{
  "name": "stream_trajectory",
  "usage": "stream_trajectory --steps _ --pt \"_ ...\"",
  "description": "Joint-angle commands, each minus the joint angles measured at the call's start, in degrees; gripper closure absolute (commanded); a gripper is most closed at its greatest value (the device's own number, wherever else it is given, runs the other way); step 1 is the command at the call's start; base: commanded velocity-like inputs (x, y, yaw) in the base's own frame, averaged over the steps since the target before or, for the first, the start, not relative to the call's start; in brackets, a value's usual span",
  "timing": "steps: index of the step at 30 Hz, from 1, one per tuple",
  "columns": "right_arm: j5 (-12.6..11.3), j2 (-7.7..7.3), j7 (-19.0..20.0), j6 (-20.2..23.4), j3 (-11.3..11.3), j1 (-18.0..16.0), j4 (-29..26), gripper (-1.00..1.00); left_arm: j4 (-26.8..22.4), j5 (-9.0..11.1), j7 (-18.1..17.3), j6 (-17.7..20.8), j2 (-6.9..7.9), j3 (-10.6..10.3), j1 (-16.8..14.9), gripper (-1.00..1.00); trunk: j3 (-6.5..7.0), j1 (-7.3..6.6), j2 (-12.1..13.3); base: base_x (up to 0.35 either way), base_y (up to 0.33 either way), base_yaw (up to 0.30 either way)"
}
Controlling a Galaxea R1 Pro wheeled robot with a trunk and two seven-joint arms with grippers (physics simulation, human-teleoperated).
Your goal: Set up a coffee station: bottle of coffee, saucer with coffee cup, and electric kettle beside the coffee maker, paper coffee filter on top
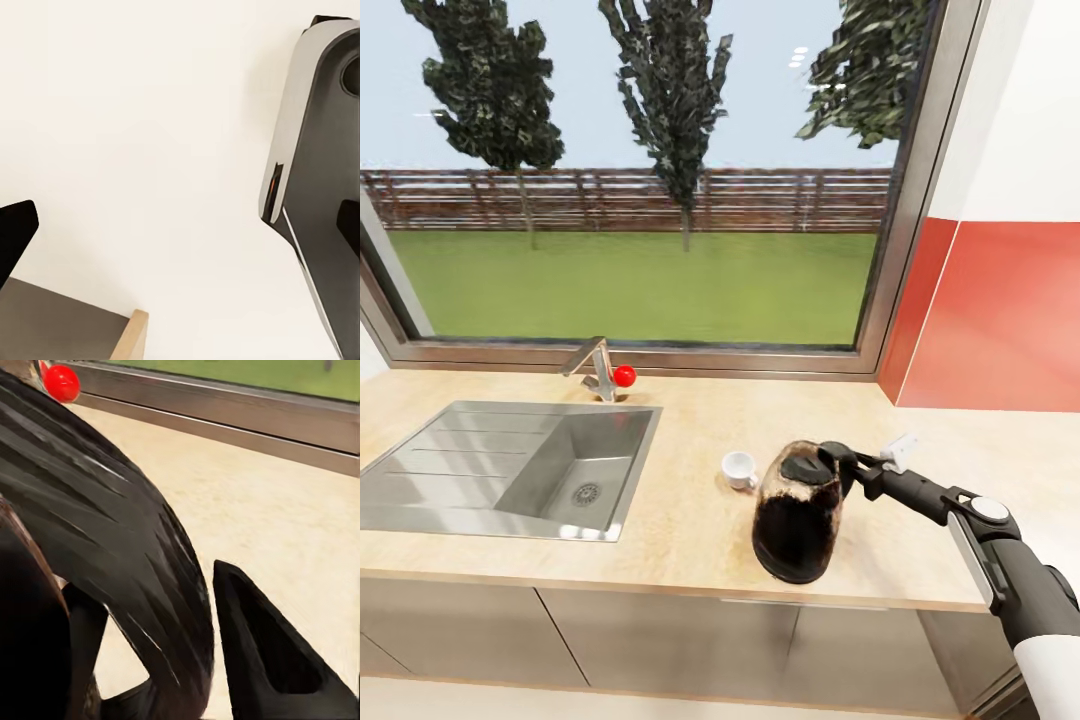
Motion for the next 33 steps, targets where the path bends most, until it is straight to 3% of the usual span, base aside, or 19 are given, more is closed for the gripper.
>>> stream_trajectory --steps 1,28,33 --pt "-0.1 0.01 0.3 0.7 -0.1 0.0 0.0 1.00 0.2 -0.6 0.2 -0.4 0.03 0.4 -0.1 -1.00 -0.13 0.04 -0.1 0.000 0.000 0.000" --pt "-0.1 0.11 0.3 0.7 -0.1 0.0 -0.1 1.00 0.2 -0.6 0.3 -0.4 0.24 0.4 -0.1 -1.00 -0.13 0.04 -0.1 0.000 0.000 0.000" --pt "-0.2 0.22 0.1 2.3 -0.2 0.0 -2.4 1.00 0.2 -0.6 0.3 -0.4 0.27 0.4 -0.1 -1.00 -0.13 0.04 -0.1 0.000 0.000 0.000"
